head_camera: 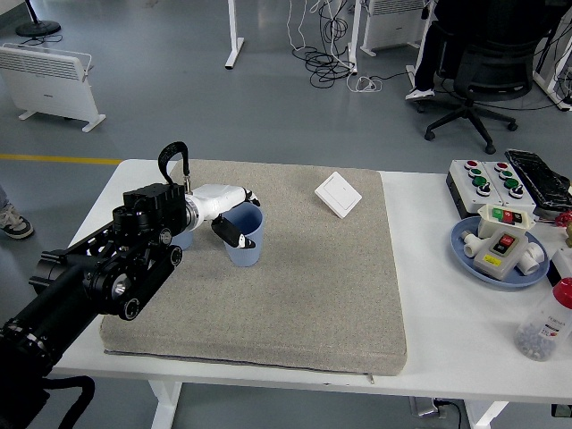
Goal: Push cup pick cup insert cup
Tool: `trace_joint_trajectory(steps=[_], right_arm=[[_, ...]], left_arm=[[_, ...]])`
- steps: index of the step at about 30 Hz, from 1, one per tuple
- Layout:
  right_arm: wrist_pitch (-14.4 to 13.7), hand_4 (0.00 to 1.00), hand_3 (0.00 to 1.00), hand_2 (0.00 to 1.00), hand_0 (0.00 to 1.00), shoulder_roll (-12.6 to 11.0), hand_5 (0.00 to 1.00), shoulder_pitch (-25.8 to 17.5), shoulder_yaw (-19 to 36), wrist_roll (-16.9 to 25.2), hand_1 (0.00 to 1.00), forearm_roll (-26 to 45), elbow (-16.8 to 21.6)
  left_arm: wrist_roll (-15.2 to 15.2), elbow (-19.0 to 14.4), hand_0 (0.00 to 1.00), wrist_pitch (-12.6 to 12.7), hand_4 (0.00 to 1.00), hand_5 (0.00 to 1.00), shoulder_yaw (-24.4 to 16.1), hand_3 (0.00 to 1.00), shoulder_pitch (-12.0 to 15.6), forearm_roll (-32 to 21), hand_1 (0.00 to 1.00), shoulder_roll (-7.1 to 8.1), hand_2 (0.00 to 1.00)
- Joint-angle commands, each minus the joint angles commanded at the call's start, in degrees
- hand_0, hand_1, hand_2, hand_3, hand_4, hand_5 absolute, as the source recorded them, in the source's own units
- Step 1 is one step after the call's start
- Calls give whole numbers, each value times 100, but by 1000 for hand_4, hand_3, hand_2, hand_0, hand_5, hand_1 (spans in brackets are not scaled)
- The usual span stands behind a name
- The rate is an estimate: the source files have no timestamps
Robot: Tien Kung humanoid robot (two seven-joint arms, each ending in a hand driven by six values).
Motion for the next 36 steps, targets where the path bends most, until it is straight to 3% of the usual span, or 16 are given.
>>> trace_joint_trajectory(steps=[2,3,8,9,20,28,36], right_arm=[[-4,107,547,612,692,6,465,-2,4,3,594,9,0],[-7,107,547,611,692,11,465,-3,9,5,595,14,0],[-12,107,547,611,692,18,465,-1,18,10,595,19,0],[-11,107,548,611,693,18,464,1,18,11,595,17,0],[-9,107,547,611,693,17,463,5,27,14,595,14,0],[-11,108,547,611,693,17,462,-21,49,17,596,19,0],[-20,108,547,611,693,8,462,-50,112,16,596,-6,0]], left_arm=[[-58,19,509,95,682,260,-3,733,9,65,666,4,785],[-94,33,479,123,521,76,-9,546,15,102,584,5,662],[-154,55,479,118,521,76,-5,546,38,192,584,12,662],[-158,57,514,106,494,7,-3,522,39,205,576,13,614],[-134,-145,529,-91,482,2,83,520,53,227,575,83,611],[39,-907,544,-411,458,2,213,514,72,49,569,200,583],[325,-1912,540,-869,453,2,-18,503,-73,-84,566,467,559]])
